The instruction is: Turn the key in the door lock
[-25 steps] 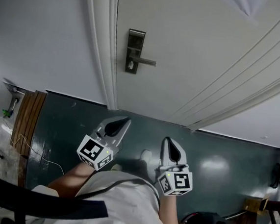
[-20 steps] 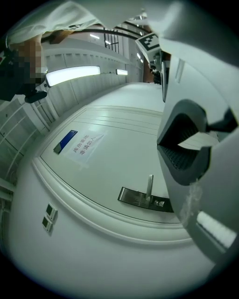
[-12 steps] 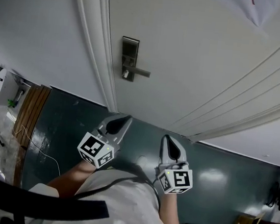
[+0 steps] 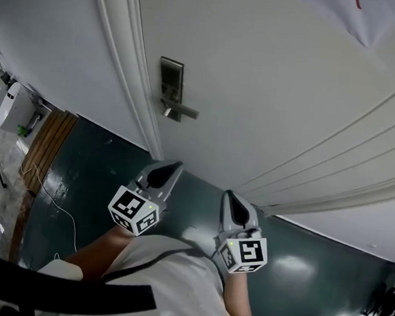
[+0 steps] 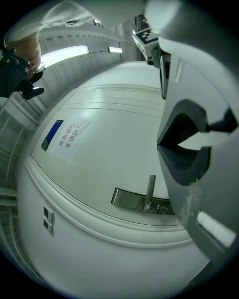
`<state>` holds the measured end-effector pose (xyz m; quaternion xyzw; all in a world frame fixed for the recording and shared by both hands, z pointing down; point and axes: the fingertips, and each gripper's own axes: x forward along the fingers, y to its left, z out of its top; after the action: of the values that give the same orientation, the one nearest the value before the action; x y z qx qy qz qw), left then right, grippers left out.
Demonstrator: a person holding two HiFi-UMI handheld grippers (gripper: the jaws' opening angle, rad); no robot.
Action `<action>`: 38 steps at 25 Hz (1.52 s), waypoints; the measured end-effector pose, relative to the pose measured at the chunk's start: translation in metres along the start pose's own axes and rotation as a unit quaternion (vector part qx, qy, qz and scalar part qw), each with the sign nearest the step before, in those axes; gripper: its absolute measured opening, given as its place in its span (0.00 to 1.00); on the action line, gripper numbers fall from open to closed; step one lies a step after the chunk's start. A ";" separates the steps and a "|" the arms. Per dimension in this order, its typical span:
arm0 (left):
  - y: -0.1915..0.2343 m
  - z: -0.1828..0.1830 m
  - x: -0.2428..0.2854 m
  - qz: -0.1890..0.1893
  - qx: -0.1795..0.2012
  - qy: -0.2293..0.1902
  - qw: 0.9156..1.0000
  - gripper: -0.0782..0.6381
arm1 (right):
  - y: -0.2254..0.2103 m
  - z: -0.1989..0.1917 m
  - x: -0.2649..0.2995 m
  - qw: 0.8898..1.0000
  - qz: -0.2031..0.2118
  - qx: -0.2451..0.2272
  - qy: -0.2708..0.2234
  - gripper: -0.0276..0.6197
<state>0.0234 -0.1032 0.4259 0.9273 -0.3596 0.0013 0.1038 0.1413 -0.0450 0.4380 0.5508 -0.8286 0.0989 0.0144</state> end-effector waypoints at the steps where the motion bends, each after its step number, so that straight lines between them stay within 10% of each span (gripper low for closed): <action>1: -0.001 -0.001 0.005 0.005 -0.001 0.000 1.000 0.11 | -0.004 0.000 0.002 1.000 0.008 0.000 0.002 0.05; 18: 0.023 -0.012 0.024 0.099 -0.042 -0.001 0.994 0.12 | -0.022 0.005 0.033 0.995 0.097 -0.002 0.008 0.05; 28: 0.081 -0.018 0.030 0.111 0.098 0.051 0.988 0.16 | -0.008 0.007 0.053 0.997 0.080 -0.001 0.015 0.06; 38: 0.147 -0.043 0.052 0.117 0.283 0.113 0.945 0.21 | 0.011 0.009 0.103 0.998 0.059 -0.026 0.019 0.05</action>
<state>-0.0335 -0.2353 0.5000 0.8635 -0.4367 0.2197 -0.1242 0.0921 -0.1362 0.4416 0.4984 -0.8616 0.0883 0.0385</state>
